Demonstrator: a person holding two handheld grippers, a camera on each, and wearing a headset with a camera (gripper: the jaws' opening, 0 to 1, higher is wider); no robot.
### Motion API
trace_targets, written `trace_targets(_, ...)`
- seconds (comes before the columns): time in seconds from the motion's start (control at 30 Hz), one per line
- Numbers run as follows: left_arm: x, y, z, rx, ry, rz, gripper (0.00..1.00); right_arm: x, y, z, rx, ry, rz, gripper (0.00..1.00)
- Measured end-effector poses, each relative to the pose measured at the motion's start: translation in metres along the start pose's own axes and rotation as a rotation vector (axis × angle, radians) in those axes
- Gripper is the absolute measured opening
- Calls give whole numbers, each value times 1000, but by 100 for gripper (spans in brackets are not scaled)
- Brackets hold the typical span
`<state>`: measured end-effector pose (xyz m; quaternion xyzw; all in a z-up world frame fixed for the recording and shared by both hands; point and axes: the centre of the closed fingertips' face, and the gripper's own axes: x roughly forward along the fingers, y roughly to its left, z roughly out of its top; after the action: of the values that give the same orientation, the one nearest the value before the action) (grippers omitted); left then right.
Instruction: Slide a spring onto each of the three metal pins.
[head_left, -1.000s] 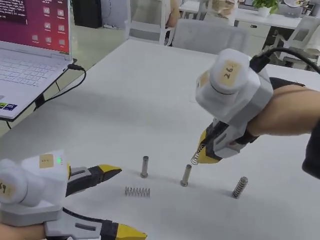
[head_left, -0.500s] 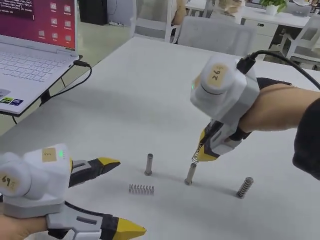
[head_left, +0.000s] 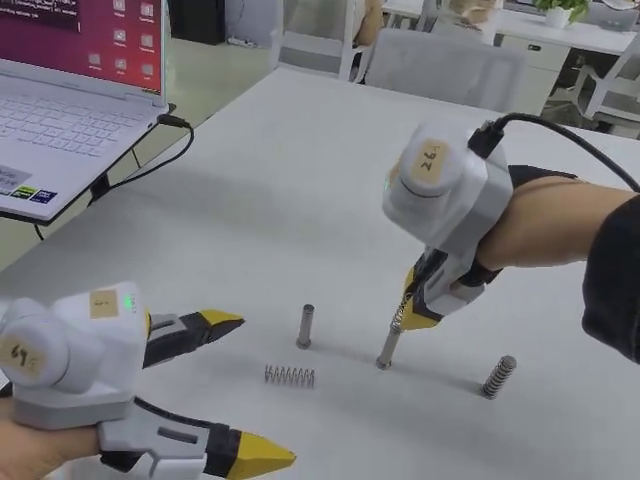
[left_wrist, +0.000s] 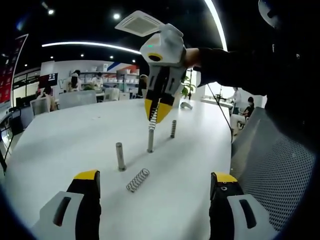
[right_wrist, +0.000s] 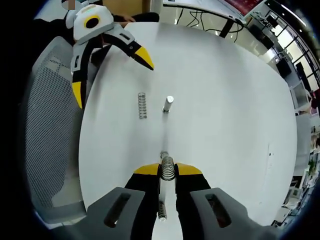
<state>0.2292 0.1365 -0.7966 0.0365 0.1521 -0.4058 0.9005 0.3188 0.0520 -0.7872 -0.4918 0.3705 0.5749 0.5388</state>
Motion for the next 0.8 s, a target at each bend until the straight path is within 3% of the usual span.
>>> trace_targets(0.8, 0, 0, 0, -3, 2, 0, 86, 30, 5, -6, 16, 35, 31, 9)
